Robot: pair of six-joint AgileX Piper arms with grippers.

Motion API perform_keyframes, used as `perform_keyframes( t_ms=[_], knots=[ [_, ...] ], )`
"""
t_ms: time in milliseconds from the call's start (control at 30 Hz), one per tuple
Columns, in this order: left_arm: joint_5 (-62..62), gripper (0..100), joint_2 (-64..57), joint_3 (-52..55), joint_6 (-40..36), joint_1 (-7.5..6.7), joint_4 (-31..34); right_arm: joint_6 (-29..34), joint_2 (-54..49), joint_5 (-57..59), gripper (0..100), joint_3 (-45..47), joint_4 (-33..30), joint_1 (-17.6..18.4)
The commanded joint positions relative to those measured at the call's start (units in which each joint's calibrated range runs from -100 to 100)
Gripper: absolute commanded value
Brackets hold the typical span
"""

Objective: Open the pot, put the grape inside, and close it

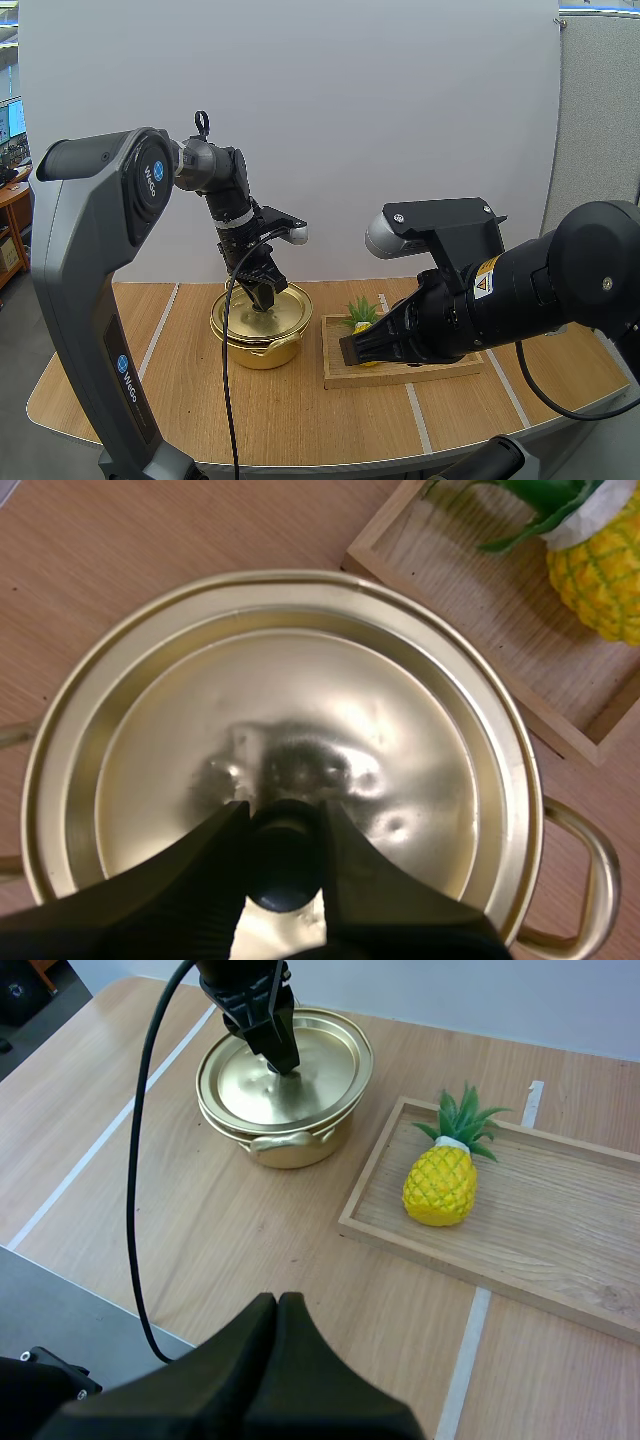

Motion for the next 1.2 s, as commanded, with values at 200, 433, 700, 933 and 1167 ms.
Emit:
perform_keyframes(
  t_ms=[200, 433, 700, 933, 1167],
  knots=[
    [-1.82, 0, 0.0, 0.14, 0.16, 0.02, 0.0, -0.38, -0.56, 0.0, 0, 0.12, 0.29, -0.28],
    [-5.18, 0, 0.0, 2.51, 0.16, 0.02, 0.0, -0.38, -0.56, 0.0, 0, 0.12, 0.29, -0.28],
    [-6.65, 0, 0.0, 3.84, 0.26, 0.02, 0.1, -0.38, -0.56, 0.0, 0, 0.12, 0.29, -0.28],
    [-4.73, 1, 0.0, 3.84, -0.08, 0.02, -0.12, -0.38, -0.56, 0.0, 0, 0.12, 0.29, -0.28],
    [-2.38, 87, 0.0, 3.84, -0.29, 0.02, -1.28, -0.37, -0.56, 0.0, 0, 0.12, 0.43, -0.28]
  ],
)
